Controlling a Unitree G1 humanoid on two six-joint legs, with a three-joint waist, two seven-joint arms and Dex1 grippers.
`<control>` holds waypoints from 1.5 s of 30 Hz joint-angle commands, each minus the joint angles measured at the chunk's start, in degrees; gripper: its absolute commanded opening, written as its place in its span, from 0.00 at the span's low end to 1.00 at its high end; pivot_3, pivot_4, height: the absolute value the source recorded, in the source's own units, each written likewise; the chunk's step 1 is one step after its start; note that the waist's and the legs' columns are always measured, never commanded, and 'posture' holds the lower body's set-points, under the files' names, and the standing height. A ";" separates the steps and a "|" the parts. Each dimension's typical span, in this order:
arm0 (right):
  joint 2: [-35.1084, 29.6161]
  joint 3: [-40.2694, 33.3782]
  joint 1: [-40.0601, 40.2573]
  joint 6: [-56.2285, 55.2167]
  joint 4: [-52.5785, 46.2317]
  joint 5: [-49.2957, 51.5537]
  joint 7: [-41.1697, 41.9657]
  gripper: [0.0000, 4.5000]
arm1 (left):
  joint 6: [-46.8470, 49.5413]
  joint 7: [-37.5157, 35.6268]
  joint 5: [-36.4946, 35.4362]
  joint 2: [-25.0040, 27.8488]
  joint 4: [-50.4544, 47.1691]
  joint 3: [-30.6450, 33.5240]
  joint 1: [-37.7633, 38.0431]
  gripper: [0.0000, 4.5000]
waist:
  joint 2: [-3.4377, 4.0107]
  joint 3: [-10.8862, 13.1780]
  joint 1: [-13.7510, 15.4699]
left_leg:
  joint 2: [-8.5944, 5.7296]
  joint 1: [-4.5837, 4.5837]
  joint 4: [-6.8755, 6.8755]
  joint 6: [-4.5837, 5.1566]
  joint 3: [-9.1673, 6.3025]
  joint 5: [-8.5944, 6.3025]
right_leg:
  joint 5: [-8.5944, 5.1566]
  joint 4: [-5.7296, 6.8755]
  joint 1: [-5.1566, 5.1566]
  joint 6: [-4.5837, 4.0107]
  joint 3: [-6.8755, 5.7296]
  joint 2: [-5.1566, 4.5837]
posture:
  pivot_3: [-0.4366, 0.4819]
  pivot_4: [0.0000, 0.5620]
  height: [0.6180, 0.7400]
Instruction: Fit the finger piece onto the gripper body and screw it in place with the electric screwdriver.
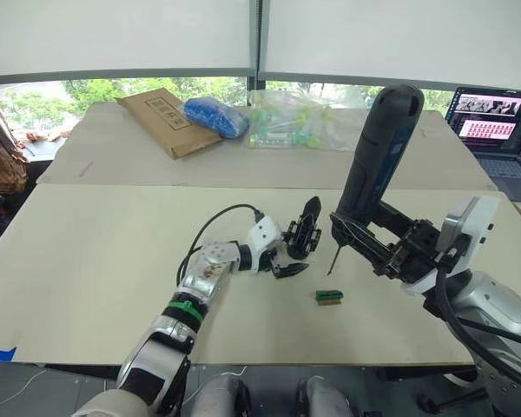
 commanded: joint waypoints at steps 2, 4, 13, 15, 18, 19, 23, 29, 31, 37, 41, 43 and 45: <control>-0.42 -2.51 -0.20 -1.34 -2.81 0.56 -0.20 0.42 | -4.95 -2.24 -0.13 -1.03 4.62 1.13 -3.27 1.00 | 0.00 0.00 -0.04 | 0.00 0.00 -0.01 0.00 0.00 0.00 | 0.00 0.00 0.00 0.00 0.00 0.00 | 0.48 0.27 0.93; -0.60 -2.69 -0.03 -1.51 -2.90 0.59 0.07 0.42 | -6.98 -3.25 0.36 -0.89 6.87 1.18 -4.20 0.88 | 0.00 0.00 -0.05 | 0.00 0.00 0.00 0.00 0.00 0.00 | 0.00 -0.01 0.00 0.00 0.00 0.00 | 0.48 0.27 0.93; -8.43 -5.80 -7.89 2.73 1.24 14.39 6.07 0.42 | -13.54 -21.12 -1.22 0.17 12.33 0.59 -9.02 0.51 | -0.02 0.02 -0.18 | 0.01 -0.06 -0.01 0.02 0.01 -0.01 | 0.01 -0.03 -0.11 -0.03 0.01 0.00 | 0.48 0.27 0.93; -10.67 -5.22 -11.91 4.85 3.36 19.03 7.45 0.42 | -14.38 -21.04 0.38 -0.25 15.51 0.42 -11.08 0.51 | -0.04 0.03 -0.09 | 0.01 -0.10 0.02 0.02 -0.01 -0.01 | 0.02 -0.04 -0.11 -0.04 -0.02 -0.02 | 0.48 0.27 0.93; -12.39 -3.38 -19.34 8.07 7.19 25.20 7.64 0.42 | -15.23 -18.75 2.08 -0.82 19.68 0.87 -13.52 0.51 | -0.07 0.05 -0.11 | 0.01 -0.16 0.17 0.11 -0.06 -0.06 | 0.06 -0.04 -0.10 -0.05 -0.06 -0.06 | 0.48 0.27 0.93; -12.54 -2.72 -21.86 9.04 8.53 26.72 7.19 0.42 | -15.34 -18.81 2.06 -0.87 20.26 1.24 -13.83 0.51 | -0.07 0.04 -0.18 | 0.01 -0.17 0.22 0.17 -0.08 -0.09 | 0.07 -0.04 -0.09 -0.05 -0.06 -0.08 | 0.48 0.27 0.93; -11.84 0.54 -32.37 12.64 14.30 30.67 6.57 0.42 | -15.45 -19.37 1.65 -0.18 18.11 2.07 -11.94 0.93 | -0.07 0.05 -0.32 | 0.02 -0.20 0.23 0.26 -0.07 -0.15 | 0.09 -0.07 -0.13 -0.02 -0.05 -0.18 | 0.48 0.27 0.93; -8.01 6.22 -40.93 14.26 19.04 25.85 7.06 0.42 | -11.58 -15.56 0.30 0.10 9.64 3.78 -5.82 1.00 | -0.06 0.04 -0.66 | 0.01 -0.21 0.23 0.26 -0.05 -0.15 | 0.11 -0.06 -0.13 0.01 -0.08 -0.23 | 0.48 0.27 0.93; -6.91 7.16 -41.53 14.06 19.76 23.36 8.04 0.42 | -10.01 -14.74 0.13 0.02 6.03 3.75 -3.51 1.00 | -0.07 0.04 -0.46 | 0.01 -0.21 0.24 0.26 -0.06 -0.15 | 0.10 -0.02 -0.12 0.01 -0.09 -0.23 | 0.48 0.27 0.93; -3.88 10.20 -41.29 11.17 20.77 13.30 12.00 0.42 | -7.19 -12.12 0.37 -0.17 0.43 3.17 -0.18 0.89 | -0.07 0.04 -0.28 | -0.02 -0.29 0.31 0.26 -0.03 -0.15 | 0.16 -0.04 -0.11 0.11 -0.11 -0.21 | 0.48 0.27 0.93; -2.37 12.15 -40.54 8.43 21.62 6.18 15.19 0.42 | -6.50 -11.33 0.17 0.19 0.57 3.45 -0.70 0.51 | -0.06 0.04 -0.38 | -0.01 -0.27 0.29 0.26 0.01 -0.15 | 0.15 -0.05 -0.11 0.12 -0.10 -0.15 | 0.48 0.27 0.93; -1.32 12.35 -40.23 7.59 22.16 3.88 16.01 0.42 | -6.30 -11.44 0.02 0.41 0.41 3.37 -0.68 0.51 | -0.06 0.04 -0.40 | 0.00 -0.27 0.28 0.26 0.02 -0.15 | 0.15 -0.03 -0.11 0.13 -0.11 -0.12 | 0.48 0.27 0.93; -0.40 12.37 -39.87 7.04 22.48 2.20 16.61 0.42 | -6.16 -11.55 -0.05 0.56 0.28 3.30 -0.61 0.51 | -0.06 0.04 -0.43 | 0.00 -0.27 0.30 0.26 0.04 -0.15 | 0.15 -0.03 -0.10 0.13 -0.11 -0.10 | 0.48 0.27 0.93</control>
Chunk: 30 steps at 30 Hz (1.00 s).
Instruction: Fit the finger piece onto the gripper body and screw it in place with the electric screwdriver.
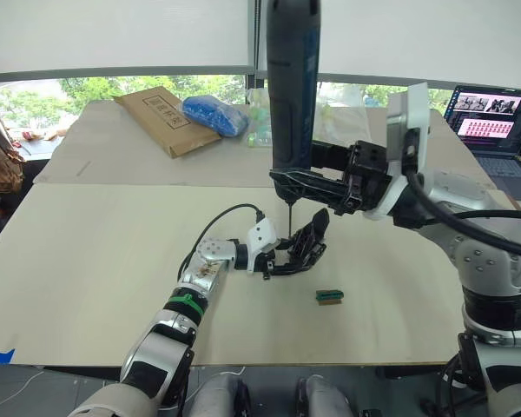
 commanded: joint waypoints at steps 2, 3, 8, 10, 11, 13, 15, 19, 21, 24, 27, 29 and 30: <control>1.74 -1.85 -0.08 -3.75 -0.51 -3.73 1.59 0.42 | 0.34 -0.09 -0.82 0.37 -1.98 0.09 -0.75 0.51 | 0.00 0.00 -0.07 | 0.00 0.00 0.00 0.00 0.01 0.00 | 0.00 0.00 0.00 0.00 0.01 0.01 | 0.48 0.27 0.93; 2.07 -1.93 0.00 -3.78 -0.49 -4.25 1.84 0.42 | 0.35 -0.11 -0.85 0.41 -1.99 0.05 -0.73 0.51 | 0.00 0.00 -0.12 | 0.00 0.00 -0.01 0.00 0.01 0.00 | 0.00 0.00 -0.01 0.00 0.00 0.01 | 0.48 0.27 0.93; 3.92 -1.68 0.14 -4.07 0.13 -7.36 2.68 0.42 | 0.68 -0.17 -1.15 0.39 -2.30 -0.11 -0.79 0.51 | 0.00 0.00 -0.32 | 0.00 0.02 -0.02 -0.02 0.02 0.01 | -0.01 0.01 0.00 0.01 0.00 0.03 | 0.48 0.27 0.93; 4.36 -1.67 0.23 -4.01 0.29 -8.29 3.13 0.42 | 0.78 -0.14 -1.27 0.39 -2.32 -0.07 -0.95 0.51 | 0.00 0.00 -0.33 | 0.00 0.01 -0.02 -0.02 0.02 0.01 | -0.01 0.00 0.00 0.01 0.00 0.04 | 0.48 0.27 0.93; 4.54 -1.77 0.28 -3.88 0.30 -8.51 3.28 0.42 | 0.82 -0.11 -1.29 0.38 -2.35 -0.05 -0.99 0.51 | 0.00 0.00 -0.33 | 0.00 0.01 -0.02 -0.02 0.02 0.01 | -0.01 0.00 0.00 0.01 0.00 0.04 | 0.48 0.27 0.93; 4.92 -1.99 0.41 -3.40 0.26 -8.73 3.40 0.42 | 0.82 -0.06 -1.31 0.41 -2.40 0.00 -1.03 0.51 | 0.00 0.00 -0.34 | 0.00 0.01 -0.03 -0.03 0.02 0.01 | -0.01 -0.01 0.00 0.01 0.00 0.04 | 0.48 0.27 0.93; 5.11 -2.02 0.61 -3.19 0.18 -9.02 3.68 0.42 | 0.78 -0.05 -1.31 0.46 -2.41 0.03 -1.04 0.51 | 0.00 0.00 -0.34 | 0.00 0.01 -0.03 -0.03 0.02 0.01 | -0.01 0.00 0.00 0.01 0.00 0.04 | 0.48 0.27 0.93; 5.25 -2.03 1.16 -2.73 0.03 -9.22 3.90 0.42 | 0.76 0.01 -1.29 0.56 -2.50 0.06 -0.96 0.51 | 0.00 0.00 -0.36 | 0.00 0.01 -0.03 -0.03 0.02 0.01 | -0.01 -0.01 0.00 0.01 0.00 0.04 | 0.48 0.27 0.93; 5.24 -2.06 1.46 -2.72 -0.05 -9.38 4.13 0.42 | 0.80 0.05 -1.29 0.54 -2.64 0.03 -0.93 0.51 | 0.00 0.00 -0.38 | 0.00 0.02 -0.03 -0.03 0.02 0.01 | -0.01 -0.01 -0.01 0.01 0.00 0.04 | 0.48 0.27 0.93; 5.26 -2.02 1.77 -2.82 -0.05 -9.71 4.35 0.42 | 0.82 0.07 -1.32 0.54 -2.74 0.04 -0.95 0.51 | 0.00 0.00 -0.38 | 0.00 0.02 -0.03 -0.03 0.02 0.01 | -0.01 -0.01 0.00 0.01 0.01 0.04 | 0.48 0.27 0.93; 5.36 -1.98 1.89 -2.99 0.05 -10.10 4.59 0.42 | 0.79 0.07 -1.33 0.52 -2.68 0.06 -1.05 0.51 | 0.00 0.00 -0.39 | 0.00 0.01 -0.03 -0.03 0.03 0.01 | -0.01 -0.02 0.00 0.01 0.00 0.04 | 0.48 0.27 0.93; 5.44 -1.98 2.01 -2.84 0.15 -10.38 4.70 0.42 | 0.81 0.09 -1.35 0.49 -2.70 0.08 -1.14 0.51 | 0.00 0.00 -0.39 | 0.00 0.01 -0.03 -0.03 0.02 0.01 | -0.01 -0.02 -0.01 0.01 0.00 0.04 | 0.48 0.27 0.93; 5.38 -1.90 2.19 -2.86 0.17 -10.56 4.88 0.42 | 0.77 0.12 -1.34 0.47 -2.65 0.08 -1.21 0.51 | 0.00 0.00 -0.39 | 0.00 0.02 -0.03 -0.03 0.02 0.01 | -0.01 -0.02 -0.01 0.01 0.01 0.04 | 0.48 0.27 0.93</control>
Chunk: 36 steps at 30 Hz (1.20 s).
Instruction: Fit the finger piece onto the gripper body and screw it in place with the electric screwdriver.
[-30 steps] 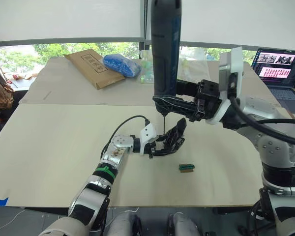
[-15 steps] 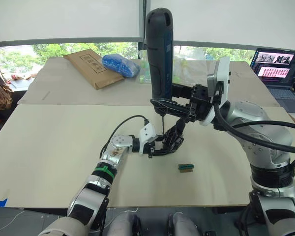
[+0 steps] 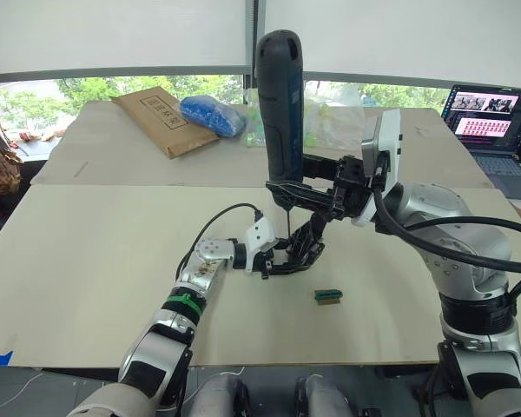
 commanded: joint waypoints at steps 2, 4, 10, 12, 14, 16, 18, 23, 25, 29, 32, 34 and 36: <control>0.22 -1.89 -0.16 -1.73 -1.62 -0.10 0.65 0.42 | -0.27 0.38 -0.69 -0.19 -2.05 0.24 -1.28 0.51 | 0.00 0.00 0.00 | 0.00 0.00 0.00 0.00 0.00 0.00 | 0.00 0.00 0.00 0.00 0.00 0.00 | 0.48 0.27 0.93; 0.27 -1.87 0.07 -1.82 -1.63 -0.34 0.74 0.42 | -0.32 0.42 -0.68 -0.21 -2.01 0.25 -1.32 0.51 | 0.00 0.00 0.00 | 0.00 0.00 0.00 0.00 0.00 0.00 | 0.00 0.00 0.00 0.00 0.00 0.00 | 0.48 0.27 0.93; 0.70 -1.59 0.79 -2.05 -1.84 -1.15 0.84 0.42 | -0.38 0.39 -0.71 -0.29 -1.94 0.25 -1.39 0.51 | 0.00 0.00 0.00 | 0.00 0.00 0.00 0.00 0.00 0.00 | 0.00 0.00 0.00 0.00 0.00 0.00 | 0.48 0.27 0.93; 0.99 -1.38 0.82 -2.08 -1.90 -1.45 0.80 0.42 | -0.48 0.37 -0.69 -0.28 -1.84 0.26 -1.47 0.51 | 0.00 0.00 0.00 | 0.00 0.00 0.00 0.00 0.00 0.00 | 0.00 0.00 0.00 0.00 0.00 0.00 | 0.48 0.27 0.93; 1.28 -1.32 0.88 -1.98 -2.00 -1.78 0.83 0.42 | -0.55 0.29 -0.67 -0.23 -1.84 0.22 -1.51 0.51 | 0.00 0.00 -0.01 | 0.00 0.00 0.00 0.00 0.00 0.00 | 0.00 0.00 0.00 0.00 0.00 0.00 | 0.48 0.27 0.93; 1.45 -1.36 1.01 -1.75 -2.10 -1.95 0.86 0.42 | -0.56 0.21 -0.66 -0.15 -1.89 0.22 -1.59 0.51 | 0.00 0.00 0.00 | 0.00 0.00 0.00 0.00 0.00 0.00 | 0.00 0.00 0.00 0.00 0.00 0.00 | 0.48 0.27 0.93; 1.45 -1.32 1.30 -1.82 -2.20 -2.14 1.06 0.42 | -0.63 0.16 -0.64 -0.04 -1.78 0.27 -1.70 0.51 | 0.00 0.00 0.00 | 0.00 0.00 0.00 0.00 0.00 0.00 | 0.00 -0.01 0.00 0.00 0.00 0.00 | 0.48 0.27 0.93; 1.53 -1.25 2.04 -2.30 -2.19 -2.76 1.60 0.42 | -0.81 0.11 -0.64 0.09 -1.71 0.31 -1.71 0.51 | 0.00 0.00 -0.04 | 0.00 0.00 0.00 0.00 0.00 0.00 | 0.00 0.00 0.00 0.00 0.00 0.00 | 0.48 0.27 0.93; 1.57 -1.19 2.34 -2.51 -2.17 -3.08 1.81 0.42 | -0.81 0.06 -0.67 0.11 -1.77 0.31 -1.68 0.51 | 0.00 0.00 -0.04 | 0.00 0.00 0.00 0.00 0.00 0.00 | 0.00 0.00 0.00 0.00 0.00 0.00 | 0.48 0.27 0.93; 1.79 -1.14 2.78 -2.64 -2.21 -3.55 2.07 0.42 | -0.77 -0.02 -0.75 0.10 -1.87 0.31 -1.74 0.51 | 0.00 0.00 -0.09 | 0.00 0.00 -0.01 0.00 0.00 0.00 | 0.00 0.00 0.00 0.00 0.00 0.00 | 0.48 0.27 0.93; 2.17 -1.14 3.05 -2.78 -2.18 -4.11 2.34 0.42 | -0.77 -0.08 -0.79 0.10 -1.93 0.32 -1.75 0.51 | 0.00 0.00 -0.09 | 0.00 0.00 -0.01 0.00 0.00 0.00 | 0.00 0.00 0.00 0.00 0.00 0.00 | 0.48 0.27 0.93; 2.35 -1.15 3.20 -2.87 -2.11 -4.37 2.51 0.42 | -0.82 -0.10 -0.79 0.10 -1.98 0.32 -1.71 0.51 | 0.00 0.00 -0.11 | 0.00 0.00 -0.01 0.00 0.00 0.00 | 0.00 -0.01 0.00 0.00 0.00 0.00 | 0.48 0.27 0.93; 2.51 -1.14 3.40 -3.04 -1.98 -4.61 2.61 0.42 | -0.78 -0.08 -0.82 0.07 -2.09 0.31 -1.68 0.51 | 0.00 0.00 -0.11 | 0.00 0.00 -0.01 0.00 0.00 0.00 | 0.00 0.00 0.00 0.00 0.00 0.00 | 0.48 0.27 0.93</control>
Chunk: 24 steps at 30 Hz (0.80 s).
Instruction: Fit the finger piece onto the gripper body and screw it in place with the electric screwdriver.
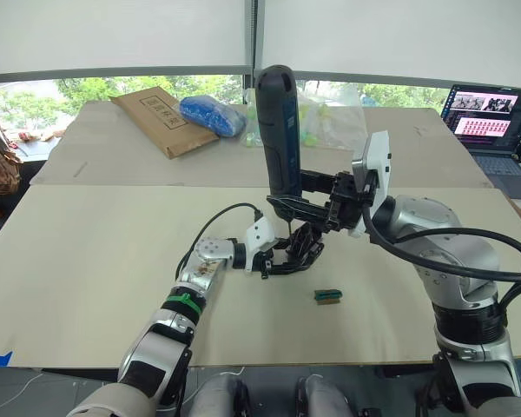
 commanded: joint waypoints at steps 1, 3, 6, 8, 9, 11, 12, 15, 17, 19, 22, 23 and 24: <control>0.44 -1.28 -0.03 -2.64 -1.89 -0.05 0.19 0.42 | -0.76 0.05 -0.84 -0.13 -2.13 0.32 -1.58 0.51 | 0.00 0.00 -0.01 | 0.00 0.00 0.00 0.00 0.00 0.00 | 0.00 0.00 0.00 0.00 0.00 0.00 | 0.48 0.27 0.93; 0.72 -1.26 0.52 -2.92 -1.54 -0.37 0.09 0.42 | -0.73 0.06 -0.84 -0.16 -2.20 0.30 -1.53 0.51 | 0.00 0.00 -0.01 | 0.00 0.00 0.00 0.00 0.00 0.00 | 0.00 0.00 0.00 0.00 0.00 0.00 | 0.48 0.27 0.93; 0.99 -1.07 1.36 -3.65 -1.11 -0.92 0.02 0.42 | -0.62 0.08 -0.87 -0.19 -2.24 0.31 -1.52 0.51 | 0.00 0.00 0.00 | 0.00 0.01 0.00 0.00 0.00 0.00 | 0.00 0.00 0.01 0.00 0.00 0.00 | 0.48 0.27 0.93; 1.25 -1.01 1.69 -4.08 -0.92 -1.19 -0.19 0.42 | -0.62 0.10 -0.85 -0.20 -2.29 0.26 -1.48 0.51 | 0.00 0.00 -0.01 | 0.00 0.02 0.00 0.00 0.00 0.00 | 0.00 0.00 0.02 0.00 0.00 0.00 | 0.48 0.27 0.93; 1.37 -0.96 1.79 -4.37 -0.78 -1.38 -0.28 0.42 | -0.59 0.09 -0.85 -0.21 -2.33 0.25 -1.46 0.51 | 0.00 0.00 -0.02 | 0.00 0.02 0.00 0.00 0.00 0.00 | 0.00 0.00 0.02 0.00 0.00 0.00 | 0.48 0.27 0.93; 1.56 -0.91 1.93 -4.75 -0.57 -1.69 -0.40 0.42 | -0.57 0.08 -0.85 -0.22 -2.39 0.21 -1.42 0.51 | 0.00 0.00 -0.02 | 0.00 0.02 0.00 0.00 0.00 0.00 | 0.00 0.00 0.02 0.00 0.00 0.00 | 0.48 0.27 0.93; 1.64 -0.86 2.09 -5.05 -0.32 -2.00 -0.35 0.42 | -0.62 0.11 -0.83 -0.26 -2.27 0.20 -1.47 0.51 | 0.00 0.00 -0.01 | 0.00 0.02 0.00 0.00 0.00 0.00 | 0.00 0.00 0.02 0.00 0.00 0.00 | 0.48 0.27 0.93; 1.75 -0.77 2.57 -5.75 0.22 -2.80 -0.19 0.42 | -0.72 0.22 -0.81 -0.47 -1.91 0.21 -1.72 0.51 | 0.00 0.00 -0.01 | -0.01 0.02 0.00 0.00 0.00 0.00 | 0.00 0.00 0.03 0.01 0.00 0.00 | 0.48 0.27 0.93; 1.78 -0.76 2.75 -6.01 0.45 -3.04 -0.16 0.42 | -0.75 0.30 -0.82 -0.62 -1.76 0.21 -1.87 0.51 | 0.00 0.00 0.01 | -0.01 0.02 0.00 0.00 0.00 0.00 | 0.00 0.00 0.03 0.01 0.00 0.00 | 0.48 0.27 0.93; 1.64 -0.60 2.95 -6.21 0.75 -3.42 -0.05 0.42 | -0.81 0.34 -0.81 -0.72 -1.67 0.21 -1.96 0.51 | 0.00 0.00 0.01 | -0.01 0.02 0.00 0.00 0.00 0.00 | 0.00 0.00 0.03 0.01 0.00 0.00 | 0.48 0.27 0.93; 1.02 -0.71 4.03 -6.74 1.05 -3.95 0.43 0.42 | -0.87 0.41 -0.83 -0.79 -1.61 0.29 -2.03 0.51 | 0.00 0.00 0.04 | -0.01 0.02 0.00 0.00 0.00 0.00 | 0.00 0.00 0.03 0.01 0.00 0.00 | 0.48 0.27 0.93; 0.81 -0.89 4.59 -7.07 1.07 -4.03 0.60 0.42 | -0.89 0.43 -0.83 -0.79 -1.61 0.30 -2.03 0.51 | 0.00 0.00 0.07 | -0.01 0.03 0.00 0.00 -0.01 0.00 | -0.01 0.00 0.04 0.01 0.00 0.00 | 0.48 0.27 0.93; 0.59 -1.06 5.25 -7.51 1.04 -4.06 0.80 0.42 | -0.90 0.46 -0.82 -0.78 -1.60 0.31 -2.03 0.51 | 0.00 0.00 0.11 | -0.01 0.04 0.00 -0.01 -0.01 0.00 | -0.01 -0.01 0.06 0.01 0.00 0.01 | 0.48 0.27 0.93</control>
